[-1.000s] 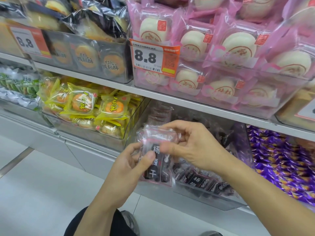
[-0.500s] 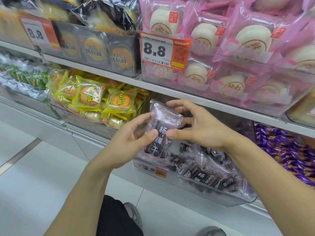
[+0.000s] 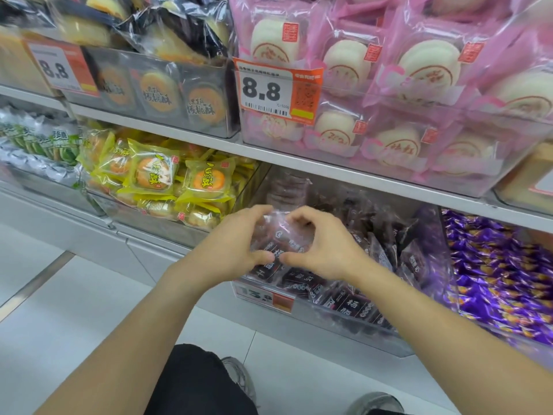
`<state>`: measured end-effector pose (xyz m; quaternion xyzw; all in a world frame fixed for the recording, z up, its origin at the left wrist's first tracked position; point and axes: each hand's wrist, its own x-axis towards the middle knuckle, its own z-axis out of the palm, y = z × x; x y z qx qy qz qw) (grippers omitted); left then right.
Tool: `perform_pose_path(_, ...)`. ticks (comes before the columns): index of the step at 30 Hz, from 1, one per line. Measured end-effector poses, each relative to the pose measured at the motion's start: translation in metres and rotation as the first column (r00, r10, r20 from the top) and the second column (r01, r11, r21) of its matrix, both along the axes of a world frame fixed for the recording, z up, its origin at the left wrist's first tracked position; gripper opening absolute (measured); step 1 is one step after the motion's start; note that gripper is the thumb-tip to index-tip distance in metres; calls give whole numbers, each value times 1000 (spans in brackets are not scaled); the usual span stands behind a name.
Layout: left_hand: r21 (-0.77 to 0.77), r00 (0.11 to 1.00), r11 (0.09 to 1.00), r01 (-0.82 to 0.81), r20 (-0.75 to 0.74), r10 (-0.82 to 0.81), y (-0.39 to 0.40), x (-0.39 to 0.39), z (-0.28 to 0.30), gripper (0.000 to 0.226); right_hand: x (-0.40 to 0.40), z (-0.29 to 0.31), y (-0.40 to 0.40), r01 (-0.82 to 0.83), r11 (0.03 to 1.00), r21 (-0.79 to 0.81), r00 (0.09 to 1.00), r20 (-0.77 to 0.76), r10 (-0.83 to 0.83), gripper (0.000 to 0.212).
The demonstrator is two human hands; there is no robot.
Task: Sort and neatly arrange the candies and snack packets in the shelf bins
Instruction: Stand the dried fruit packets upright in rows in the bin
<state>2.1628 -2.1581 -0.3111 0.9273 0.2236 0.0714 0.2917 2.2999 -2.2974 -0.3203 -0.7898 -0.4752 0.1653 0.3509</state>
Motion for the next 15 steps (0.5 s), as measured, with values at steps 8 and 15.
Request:
perform_pose_path(8, 226, 995, 970, 92, -61, -80, -3, -15, 11, 65, -22, -18, 15, -105, 984, -146, 994, -34, 101, 68)
perform_pose_path(15, 332, 970, 918, 218, -175, -167, -6, -5, -6, 35, -13, -16, 2, 28, 989, -147, 974, -220, -61, 38)
